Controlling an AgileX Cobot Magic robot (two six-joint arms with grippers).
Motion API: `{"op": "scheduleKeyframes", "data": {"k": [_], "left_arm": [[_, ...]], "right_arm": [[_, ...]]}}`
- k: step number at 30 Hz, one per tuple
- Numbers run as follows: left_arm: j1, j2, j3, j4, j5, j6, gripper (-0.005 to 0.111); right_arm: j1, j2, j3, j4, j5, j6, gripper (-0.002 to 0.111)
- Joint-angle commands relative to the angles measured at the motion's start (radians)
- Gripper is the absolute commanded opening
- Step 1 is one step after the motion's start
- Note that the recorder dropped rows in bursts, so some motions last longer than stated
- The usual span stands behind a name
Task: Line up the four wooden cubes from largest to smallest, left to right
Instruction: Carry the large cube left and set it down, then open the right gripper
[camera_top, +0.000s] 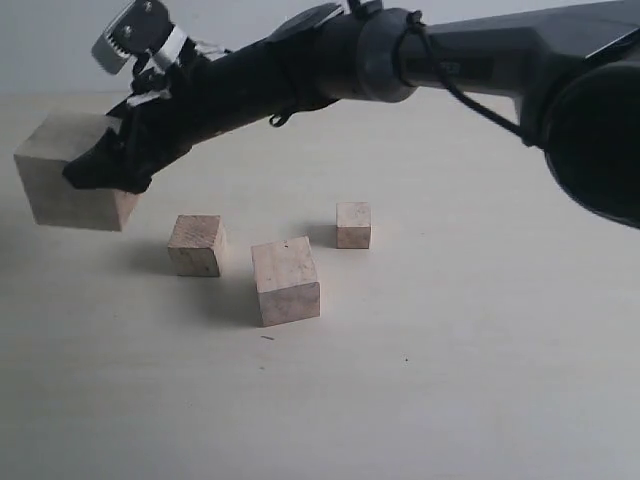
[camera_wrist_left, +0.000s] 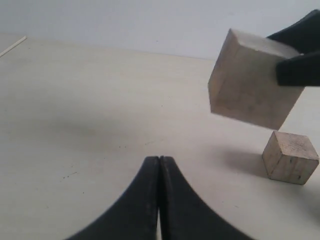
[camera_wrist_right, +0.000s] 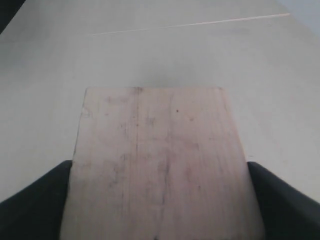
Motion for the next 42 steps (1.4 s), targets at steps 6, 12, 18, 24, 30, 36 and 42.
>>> {"op": "scheduleKeyframes", "data": {"k": [6, 12, 18, 24, 30, 36, 42], "left_arm": [[-0.005, -0.005, 0.003, -0.005, -0.007, 0.000, 0.000], [-0.005, -0.005, 0.003, -0.005, -0.007, 0.000, 0.000], [-0.005, -0.005, 0.003, -0.005, -0.007, 0.000, 0.000], [-0.005, -0.005, 0.003, -0.005, -0.007, 0.000, 0.000], [-0.005, -0.005, 0.003, -0.005, -0.007, 0.000, 0.000], [-0.005, -0.005, 0.003, -0.005, -0.007, 0.000, 0.000], [-0.005, -0.005, 0.003, -0.005, -0.007, 0.000, 0.000]], "right_arm": [[0.008, 0.060, -0.016, -0.224, -0.016, 0.043, 0.000], [-0.084, 0.060, -0.016, -0.344, 0.011, 0.139, 0.000], [-0.146, 0.060, -0.016, -0.343, 0.002, 0.117, 0.000], [-0.169, 0.075, -0.016, -0.276, 0.055, -0.011, 0.000], [-0.169, 0.108, -0.016, -0.144, 0.141, -0.181, 0.000], [-0.172, 0.121, -0.016, -0.141, 0.134, -0.238, 0.000], [-0.174, 0.121, -0.016, -0.141, 0.130, -0.236, 0.000]]}}
